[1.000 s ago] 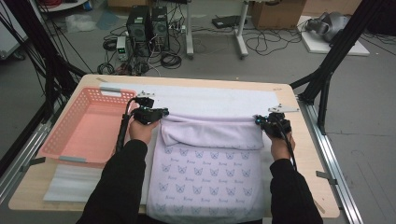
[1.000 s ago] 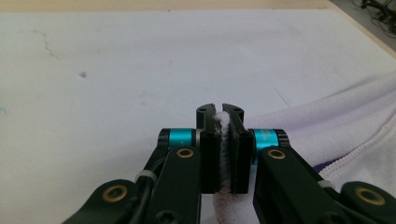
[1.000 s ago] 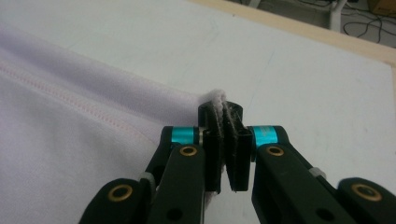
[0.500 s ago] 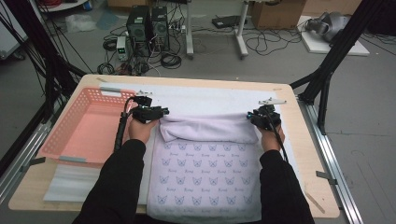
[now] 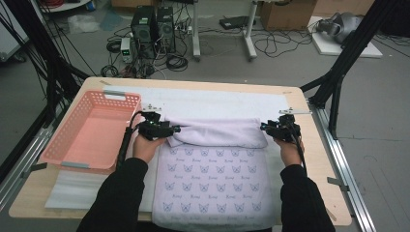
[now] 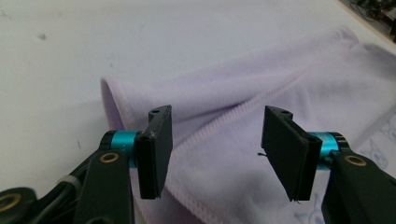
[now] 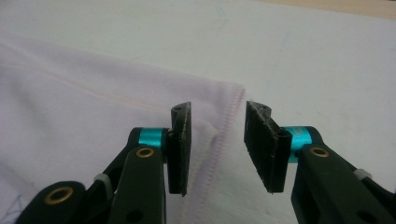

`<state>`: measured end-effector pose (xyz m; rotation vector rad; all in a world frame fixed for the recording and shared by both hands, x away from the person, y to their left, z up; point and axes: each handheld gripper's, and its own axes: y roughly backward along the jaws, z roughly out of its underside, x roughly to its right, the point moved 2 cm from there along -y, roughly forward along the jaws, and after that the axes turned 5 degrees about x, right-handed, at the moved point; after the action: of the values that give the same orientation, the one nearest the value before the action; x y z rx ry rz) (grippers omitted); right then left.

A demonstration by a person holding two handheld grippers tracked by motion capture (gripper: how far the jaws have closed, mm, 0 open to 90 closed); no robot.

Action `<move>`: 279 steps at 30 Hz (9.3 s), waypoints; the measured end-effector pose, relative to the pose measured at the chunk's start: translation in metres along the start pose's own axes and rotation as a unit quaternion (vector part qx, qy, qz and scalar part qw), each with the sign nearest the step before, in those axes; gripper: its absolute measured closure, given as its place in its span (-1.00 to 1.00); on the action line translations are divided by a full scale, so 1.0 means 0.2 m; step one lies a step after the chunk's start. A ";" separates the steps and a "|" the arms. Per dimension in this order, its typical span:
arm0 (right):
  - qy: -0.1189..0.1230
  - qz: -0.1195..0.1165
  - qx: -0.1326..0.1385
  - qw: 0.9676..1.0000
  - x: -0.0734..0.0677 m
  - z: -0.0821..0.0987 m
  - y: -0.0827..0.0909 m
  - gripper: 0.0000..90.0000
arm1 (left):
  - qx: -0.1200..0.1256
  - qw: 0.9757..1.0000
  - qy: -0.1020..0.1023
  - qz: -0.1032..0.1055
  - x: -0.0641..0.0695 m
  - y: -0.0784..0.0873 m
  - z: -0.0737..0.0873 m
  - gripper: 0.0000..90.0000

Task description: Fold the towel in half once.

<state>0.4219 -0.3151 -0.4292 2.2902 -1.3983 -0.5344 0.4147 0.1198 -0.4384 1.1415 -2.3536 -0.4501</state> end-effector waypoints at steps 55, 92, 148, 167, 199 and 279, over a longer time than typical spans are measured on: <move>0.069 -0.086 0.017 0.994 -0.30 0.40 0.51 0.92 | 0.054 0.993 -0.091 0.059 0.22 0.52 0.35 0.86; 0.072 -0.093 -0.018 0.993 -0.37 0.43 0.46 0.92 | -0.012 0.993 -0.081 0.082 0.28 0.45 0.44 0.74; 0.064 -0.042 -0.064 0.995 -0.37 0.51 0.48 0.88 | 0.028 0.998 -0.057 0.012 0.20 0.44 0.40 -0.01; 0.087 -0.026 -0.045 0.995 -0.36 0.40 0.50 0.46 | 0.060 0.997 -0.050 -0.011 0.13 0.36 0.23 -0.02; 0.032 -0.006 -0.005 0.999 -0.16 0.20 0.17 -0.14 | 0.031 0.993 0.040 -0.105 -0.14 -0.03 0.09 -0.02; 0.012 0.031 0.019 0.999 -0.03 -0.03 -0.01 0.00 | 0.091 0.996 -0.025 -0.004 0.06 -0.05 -0.17 -0.25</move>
<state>0.4240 -0.3086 -0.4244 2.2675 -1.4750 -0.4634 0.4331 0.1025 -0.4124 1.2336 -2.4745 -0.2742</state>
